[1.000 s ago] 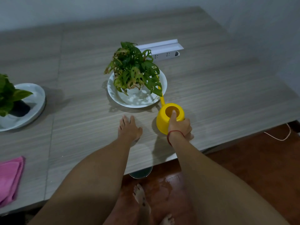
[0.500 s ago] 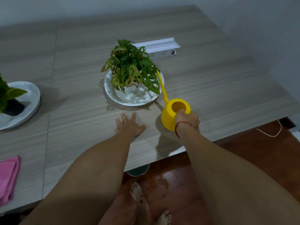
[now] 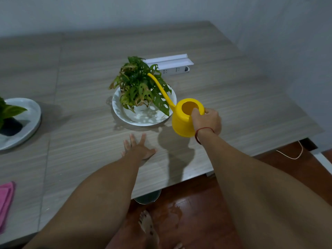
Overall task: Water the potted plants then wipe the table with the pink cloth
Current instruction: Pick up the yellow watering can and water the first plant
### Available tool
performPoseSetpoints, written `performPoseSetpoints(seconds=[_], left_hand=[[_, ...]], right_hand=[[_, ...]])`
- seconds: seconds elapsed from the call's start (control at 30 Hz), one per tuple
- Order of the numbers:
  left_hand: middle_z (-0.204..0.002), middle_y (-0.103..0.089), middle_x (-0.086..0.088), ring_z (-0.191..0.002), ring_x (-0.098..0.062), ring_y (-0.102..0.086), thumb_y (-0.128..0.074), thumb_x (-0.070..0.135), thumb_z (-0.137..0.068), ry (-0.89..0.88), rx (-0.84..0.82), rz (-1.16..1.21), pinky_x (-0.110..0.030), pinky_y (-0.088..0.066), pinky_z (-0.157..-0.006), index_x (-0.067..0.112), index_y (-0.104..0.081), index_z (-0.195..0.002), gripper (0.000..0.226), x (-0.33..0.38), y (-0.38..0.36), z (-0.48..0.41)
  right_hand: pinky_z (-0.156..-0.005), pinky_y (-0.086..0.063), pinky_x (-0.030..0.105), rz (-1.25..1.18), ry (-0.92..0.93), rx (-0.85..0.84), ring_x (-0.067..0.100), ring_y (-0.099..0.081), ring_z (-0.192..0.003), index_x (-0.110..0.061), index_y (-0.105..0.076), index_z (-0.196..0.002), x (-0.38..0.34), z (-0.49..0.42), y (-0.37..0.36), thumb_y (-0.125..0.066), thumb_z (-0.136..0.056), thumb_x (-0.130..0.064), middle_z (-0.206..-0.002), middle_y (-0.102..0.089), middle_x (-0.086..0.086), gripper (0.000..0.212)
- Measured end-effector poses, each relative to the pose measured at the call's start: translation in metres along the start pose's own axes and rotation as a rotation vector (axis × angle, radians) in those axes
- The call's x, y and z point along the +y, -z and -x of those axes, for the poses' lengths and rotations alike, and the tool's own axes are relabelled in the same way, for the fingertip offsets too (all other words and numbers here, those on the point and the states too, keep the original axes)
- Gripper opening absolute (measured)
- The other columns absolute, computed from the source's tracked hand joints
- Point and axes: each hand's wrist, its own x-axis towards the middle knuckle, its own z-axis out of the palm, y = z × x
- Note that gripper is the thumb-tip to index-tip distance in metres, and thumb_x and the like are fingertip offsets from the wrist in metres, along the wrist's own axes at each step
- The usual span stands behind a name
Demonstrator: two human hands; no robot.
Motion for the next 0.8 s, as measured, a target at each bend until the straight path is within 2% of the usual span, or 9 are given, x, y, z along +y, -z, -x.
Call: performPoseSetpoints(seconds=[0.17, 0.3, 0.43, 0.6, 0.8], left_hand=[[-0.155, 0.041, -0.004, -0.148, -0.033, 0.027, -0.049, 0.072, -0.085, 0.017, -0.031, 0.034, -0.055, -0.001, -0.122, 0.046, 0.02, -0.15, 0.098, 0.003, 0.001, 0.006], [-0.155, 0.041, -0.006, -0.148, -0.032, 0.027, -0.045, 0.07, -0.089, 0.026, -0.03, 0.041, -0.055, 0.001, -0.122, 0.043, 0.02, -0.151, 0.094, 0.003, -0.004, 0.01], [-0.155, 0.04, -0.007, -0.148, -0.032, 0.028, -0.044, 0.07, -0.089, 0.014, -0.026, 0.045, -0.054, 0.003, -0.122, 0.043, 0.019, -0.151, 0.093, 0.001, -0.007, 0.012], [-0.156, 0.039, -0.008, -0.148, -0.033, 0.028, -0.043, 0.07, -0.089, 0.0, -0.019, 0.036, -0.055, 0.002, -0.122, 0.042, 0.02, -0.152, 0.093, 0.0, -0.007, 0.013], [-0.156, 0.038, -0.009, -0.148, -0.033, 0.028, -0.043, 0.071, -0.089, 0.0, -0.018, 0.027, -0.056, 0.002, -0.121, 0.042, 0.021, -0.151, 0.094, -0.002, -0.008, 0.011]], right_hand=[[-0.056, -0.034, 0.026, 0.069, 0.068, -0.038, 0.023, -0.054, -0.061, -0.01, -0.072, -0.072, -0.021, -0.004, -0.002, -0.065, -0.074, -0.035, -0.062, -0.057, 0.001, 0.026], [-0.06, -0.036, 0.027, 0.114, 0.094, -0.031, 0.026, -0.056, -0.066, -0.01, -0.072, -0.074, -0.031, -0.007, -0.001, -0.065, -0.074, -0.036, -0.069, -0.061, 0.005, 0.028], [-0.063, -0.037, 0.028, 0.177, 0.124, -0.01, 0.029, -0.061, -0.077, -0.012, -0.074, -0.081, -0.042, -0.013, 0.006, -0.066, -0.075, -0.04, -0.084, -0.068, 0.008, 0.029], [-0.06, -0.033, 0.028, 0.263, 0.16, 0.008, 0.026, -0.051, -0.066, -0.01, -0.07, -0.077, -0.056, -0.02, 0.013, -0.067, -0.074, -0.038, -0.076, -0.062, 0.006, 0.028], [-0.062, -0.035, 0.028, 0.334, 0.212, 0.005, 0.025, -0.054, -0.072, -0.012, -0.07, -0.086, -0.066, -0.024, 0.012, -0.067, -0.076, -0.039, -0.089, -0.069, 0.007, 0.03]])
